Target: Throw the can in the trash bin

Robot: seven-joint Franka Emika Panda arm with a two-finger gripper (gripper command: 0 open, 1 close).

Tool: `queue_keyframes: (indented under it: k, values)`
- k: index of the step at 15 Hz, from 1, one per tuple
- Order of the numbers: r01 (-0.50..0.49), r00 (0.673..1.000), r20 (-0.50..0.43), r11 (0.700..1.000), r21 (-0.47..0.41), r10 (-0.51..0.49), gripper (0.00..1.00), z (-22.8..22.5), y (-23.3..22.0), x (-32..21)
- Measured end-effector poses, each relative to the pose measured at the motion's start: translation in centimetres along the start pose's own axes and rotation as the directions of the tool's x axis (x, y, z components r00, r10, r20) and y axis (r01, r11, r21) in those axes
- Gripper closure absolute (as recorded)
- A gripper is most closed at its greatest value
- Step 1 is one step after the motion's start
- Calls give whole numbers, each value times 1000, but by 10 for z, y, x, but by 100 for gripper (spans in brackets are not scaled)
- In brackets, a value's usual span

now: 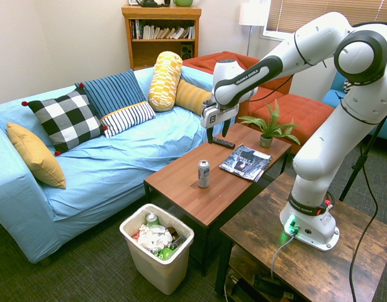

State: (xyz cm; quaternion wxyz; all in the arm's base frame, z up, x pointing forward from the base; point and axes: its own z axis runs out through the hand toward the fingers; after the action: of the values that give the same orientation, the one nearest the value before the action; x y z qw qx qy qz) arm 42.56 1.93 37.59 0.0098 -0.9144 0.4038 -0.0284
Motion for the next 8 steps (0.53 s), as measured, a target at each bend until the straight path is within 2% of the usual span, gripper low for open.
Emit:
queue_keyframes:
  k: [5, 8]
  values:
    - [-2, 1000, -14, 1000, 21, 2, 0, 9, -5, 5]
    - [-19, 1000, -9, 999, 43, 19, 0, 30, -10, 13]
